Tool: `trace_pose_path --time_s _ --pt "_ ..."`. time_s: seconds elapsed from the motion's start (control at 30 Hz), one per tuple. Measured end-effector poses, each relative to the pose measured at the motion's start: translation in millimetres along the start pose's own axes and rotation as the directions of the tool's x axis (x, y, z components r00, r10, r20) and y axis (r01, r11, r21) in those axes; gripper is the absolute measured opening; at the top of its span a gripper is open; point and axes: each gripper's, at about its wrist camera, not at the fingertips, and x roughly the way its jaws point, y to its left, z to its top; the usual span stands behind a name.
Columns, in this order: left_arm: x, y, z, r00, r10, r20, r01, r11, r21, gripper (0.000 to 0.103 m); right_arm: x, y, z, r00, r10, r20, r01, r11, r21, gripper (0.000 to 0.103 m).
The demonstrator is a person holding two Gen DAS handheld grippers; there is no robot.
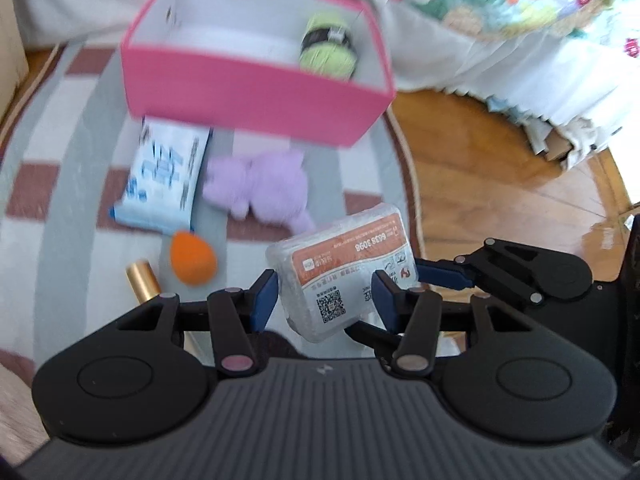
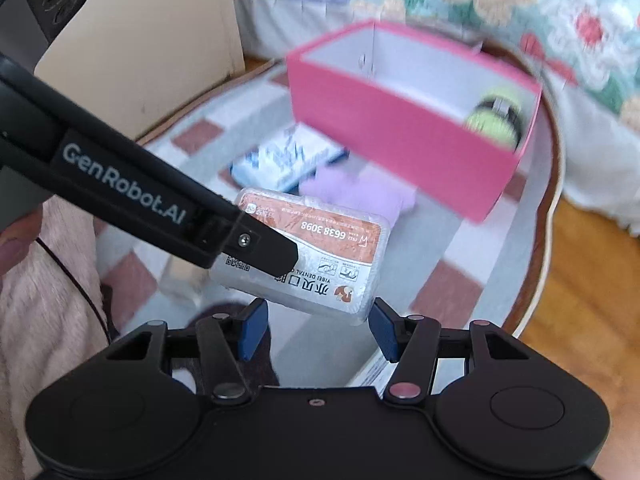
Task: Organize objects
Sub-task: 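Carry the clear case with the left tool into the pink box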
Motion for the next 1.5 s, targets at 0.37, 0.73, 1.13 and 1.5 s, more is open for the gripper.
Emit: trace_pose_path --time_s 0.37,0.73,1.13,1.5 --pt "-38 -17 66 0.992 0.015 0.128 -0.030 0.993 0.118 0.050 -19 -23 72 0.991 -0.077 0.106 0.081 0.996 -0.037 0.061" --pt "10 -7 176 0.985 0.108 0.137 -0.132 0.976 0.174 0.050 42 -87 154 0.995 -0.041 0.087 0.034 0.996 0.084 0.061" --pt "132 59 257 0.985 0.171 -0.007 -0.170 0.983 0.063 0.050 170 -153 204 0.993 0.084 -0.086 -0.046 0.927 0.373 0.060" --pt "184 75 283 0.988 0.154 -0.031 -0.154 0.988 0.001 0.049 228 -181 211 0.977 0.074 -0.202 0.045 0.849 0.527 0.057"
